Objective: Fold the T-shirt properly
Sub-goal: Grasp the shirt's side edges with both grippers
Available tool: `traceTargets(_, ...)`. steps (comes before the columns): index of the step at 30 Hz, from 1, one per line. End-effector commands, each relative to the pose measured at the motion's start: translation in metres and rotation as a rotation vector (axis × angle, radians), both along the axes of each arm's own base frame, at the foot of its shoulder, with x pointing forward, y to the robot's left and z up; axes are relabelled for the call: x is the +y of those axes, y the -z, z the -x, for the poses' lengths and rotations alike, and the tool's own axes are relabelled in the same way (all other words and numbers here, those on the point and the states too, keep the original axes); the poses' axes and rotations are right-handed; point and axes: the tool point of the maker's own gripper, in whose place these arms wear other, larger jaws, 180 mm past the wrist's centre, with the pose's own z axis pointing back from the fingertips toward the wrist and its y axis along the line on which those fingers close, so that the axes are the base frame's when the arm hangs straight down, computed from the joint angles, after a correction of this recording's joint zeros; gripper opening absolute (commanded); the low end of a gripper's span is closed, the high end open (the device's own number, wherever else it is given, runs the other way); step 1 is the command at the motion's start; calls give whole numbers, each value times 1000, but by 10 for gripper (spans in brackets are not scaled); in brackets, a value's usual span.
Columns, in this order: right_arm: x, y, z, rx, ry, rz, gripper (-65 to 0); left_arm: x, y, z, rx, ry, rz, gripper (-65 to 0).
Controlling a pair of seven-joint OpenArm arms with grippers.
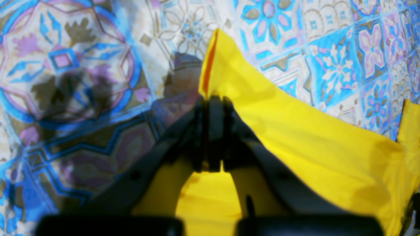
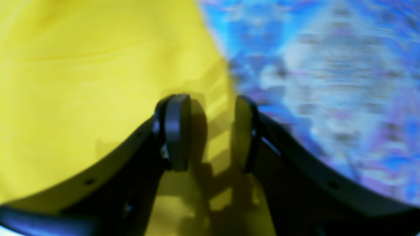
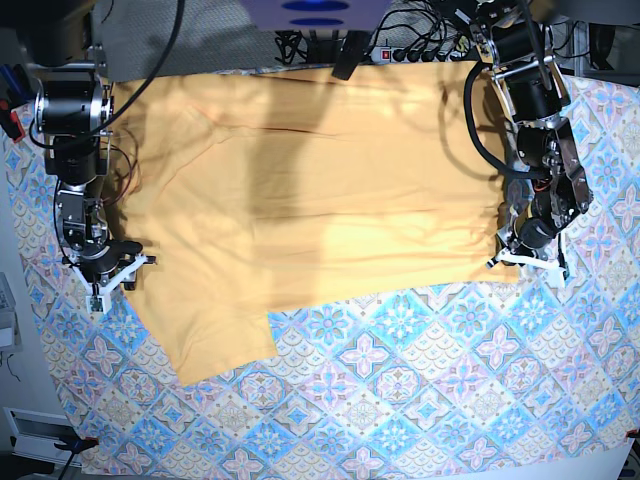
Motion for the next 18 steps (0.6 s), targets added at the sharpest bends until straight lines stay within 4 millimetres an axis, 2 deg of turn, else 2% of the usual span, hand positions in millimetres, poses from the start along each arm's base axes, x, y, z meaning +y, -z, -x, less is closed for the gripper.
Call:
traceTargets(1,-19,-30,-20,-84,13,26,-432,8,-18,-12,-56,-3,-23,-650)
traceTargets(5,-26,-35,-21,-110,17,36,-432,8,-18,-12,-56,-3,-23,-650)
traceTargets(10,-35,-18,-5,-51,41,35,-431,8,-18,-13,-57,-1,-23,-650)
traceTargets(13,-35,-15,-2,-51,38,37,-430,8,-18,-13,-57,-1,-23,-650)
traceTargets(18,-26,-8,1,-13,-18,65,-357,8,-18,-13,-57,-1,-23,-650)
